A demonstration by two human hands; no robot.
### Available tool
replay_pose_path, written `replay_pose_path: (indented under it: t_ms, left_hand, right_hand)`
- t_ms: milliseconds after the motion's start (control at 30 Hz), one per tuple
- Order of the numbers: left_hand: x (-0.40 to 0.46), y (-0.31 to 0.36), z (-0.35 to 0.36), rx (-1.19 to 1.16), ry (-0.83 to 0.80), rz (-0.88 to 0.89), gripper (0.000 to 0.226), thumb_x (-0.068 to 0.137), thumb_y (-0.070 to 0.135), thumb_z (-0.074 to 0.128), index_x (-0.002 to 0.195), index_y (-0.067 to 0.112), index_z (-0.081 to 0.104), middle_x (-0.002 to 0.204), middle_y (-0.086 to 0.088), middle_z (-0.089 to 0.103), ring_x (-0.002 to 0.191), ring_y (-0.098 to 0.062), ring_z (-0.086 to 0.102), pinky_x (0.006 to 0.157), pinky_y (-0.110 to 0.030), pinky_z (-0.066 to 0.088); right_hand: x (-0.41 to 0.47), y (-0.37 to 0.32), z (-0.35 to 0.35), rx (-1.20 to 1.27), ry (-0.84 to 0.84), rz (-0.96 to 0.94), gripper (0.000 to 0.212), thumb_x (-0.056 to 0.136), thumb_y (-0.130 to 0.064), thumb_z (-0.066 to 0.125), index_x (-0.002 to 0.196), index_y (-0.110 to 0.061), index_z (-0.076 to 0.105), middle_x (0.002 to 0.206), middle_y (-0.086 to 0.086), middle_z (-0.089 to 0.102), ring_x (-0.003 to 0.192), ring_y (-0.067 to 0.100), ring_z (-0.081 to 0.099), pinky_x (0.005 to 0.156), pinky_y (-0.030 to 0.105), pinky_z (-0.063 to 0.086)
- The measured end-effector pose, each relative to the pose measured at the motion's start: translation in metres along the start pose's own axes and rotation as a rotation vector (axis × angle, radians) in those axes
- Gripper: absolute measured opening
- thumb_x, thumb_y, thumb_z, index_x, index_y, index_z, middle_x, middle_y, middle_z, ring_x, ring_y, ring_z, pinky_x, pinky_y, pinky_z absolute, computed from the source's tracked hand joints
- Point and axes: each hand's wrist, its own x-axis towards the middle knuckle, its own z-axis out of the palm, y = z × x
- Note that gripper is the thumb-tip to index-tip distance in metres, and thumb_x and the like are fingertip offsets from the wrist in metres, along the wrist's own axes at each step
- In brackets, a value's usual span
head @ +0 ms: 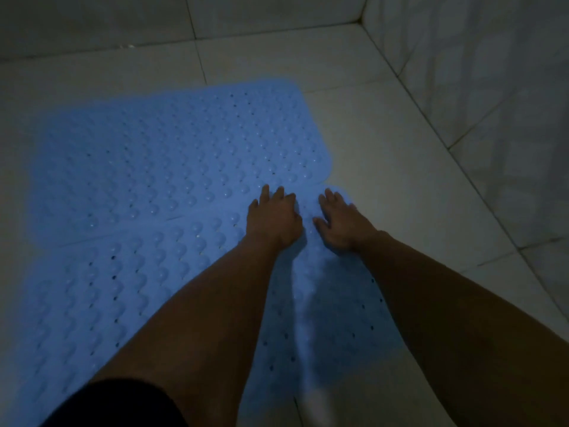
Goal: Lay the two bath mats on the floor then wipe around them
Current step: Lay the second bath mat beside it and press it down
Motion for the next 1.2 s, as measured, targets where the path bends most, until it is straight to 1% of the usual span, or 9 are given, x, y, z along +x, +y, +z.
replay_pose_path:
  t_ms: [100,267,533,600,733,833,933,1100,1200]
  left_hand:
    - [-0.014,-0.006,0.025,0.026,0.097,0.013,0.055,0.103,0.037,0.044,0.155,0.021,0.04,0.169,-0.006,0.027,0.159,-0.033,0.006,0.125,-0.054,0.022]
    - [-0.015,-0.019,0.057,0.07,0.313,0.015,0.058,0.098,0.041,0.04,0.15,0.018,0.05,0.167,-0.01,0.032,0.158,-0.039,0.01,0.124,-0.064,0.015]
    - [-0.028,-0.023,0.069,0.036,0.361,-0.012,0.057,0.1,0.041,0.035,0.15,0.019,0.052,0.166,-0.01,0.034,0.159,-0.038,0.009,0.124,-0.065,0.014]
    - [-0.033,-0.024,0.065,0.043,0.363,-0.024,0.058,0.1,0.043,0.032,0.149,0.018,0.053,0.166,-0.009,0.035,0.159,-0.038,0.01,0.124,-0.065,0.014]
    - [-0.05,-0.03,0.05,0.06,0.364,-0.071,0.058,0.1,0.043,0.031,0.149,0.02,0.052,0.166,-0.008,0.034,0.159,-0.037,0.008,0.125,-0.063,0.012]
    - [-0.065,-0.033,0.03,0.036,0.416,-0.1,0.055,0.101,0.042,0.034,0.147,0.02,0.054,0.164,-0.008,0.038,0.159,-0.036,0.011,0.125,-0.062,0.015]
    - [-0.077,-0.036,0.016,0.011,0.423,-0.11,0.051,0.105,0.041,0.035,0.148,0.021,0.052,0.165,-0.007,0.036,0.159,-0.034,0.008,0.126,-0.059,0.013]
    - [-0.077,-0.05,0.018,-0.007,0.466,-0.096,0.051,0.104,0.04,0.035,0.146,0.02,0.054,0.163,-0.008,0.04,0.159,-0.034,0.011,0.125,-0.06,0.016]
    - [-0.067,-0.057,0.038,0.001,0.472,-0.038,0.054,0.101,0.041,0.034,0.145,0.018,0.055,0.162,-0.01,0.041,0.158,-0.037,0.013,0.123,-0.061,0.021]
  right_hand:
    - [-0.004,0.003,0.028,-0.055,0.091,-0.023,0.08,0.103,-0.061,0.027,0.162,-0.015,-0.001,0.17,0.005,-0.01,0.157,0.021,-0.009,0.127,0.048,-0.003]
    - [-0.003,0.003,0.051,-0.13,0.313,-0.051,0.089,0.096,-0.071,0.02,0.161,-0.011,0.011,0.17,0.01,0.005,0.157,0.024,0.001,0.127,0.051,0.003]
    - [-0.004,0.014,0.06,-0.085,0.411,-0.081,0.083,0.1,-0.066,0.025,0.161,-0.011,0.014,0.169,0.009,0.011,0.157,0.022,0.006,0.127,0.051,0.006]
    - [-0.005,0.01,0.055,-0.098,0.34,-0.048,0.088,0.097,-0.07,0.022,0.161,-0.012,0.009,0.17,0.007,0.005,0.157,0.021,0.001,0.127,0.051,0.003]
    - [0.003,0.007,0.026,0.027,-0.01,0.015,0.09,0.096,-0.073,0.026,0.162,-0.017,-0.003,0.169,0.001,-0.014,0.156,0.018,-0.012,0.126,0.049,-0.008]
    - [0.009,-0.002,-0.029,0.006,-0.186,0.054,0.08,0.1,-0.065,0.035,0.16,-0.014,0.019,0.17,0.008,0.005,0.156,0.028,0.01,0.125,0.052,0.012]
    - [-0.005,-0.021,-0.038,-0.141,-0.073,-0.077,0.06,0.105,-0.049,0.04,0.151,-0.012,0.039,0.161,0.014,0.029,0.148,0.032,0.03,0.119,0.049,0.027]
    - [-0.025,-0.046,0.029,-0.053,0.021,-0.041,0.076,0.102,-0.06,0.03,0.162,-0.017,0.011,0.17,0.007,-0.001,0.157,0.025,-0.004,0.126,0.052,0.002]
    - [-0.024,-0.046,0.063,-0.096,0.253,-0.037,0.077,0.101,-0.063,0.026,0.16,-0.014,0.02,0.17,0.011,0.007,0.157,0.026,0.002,0.125,0.054,0.005]
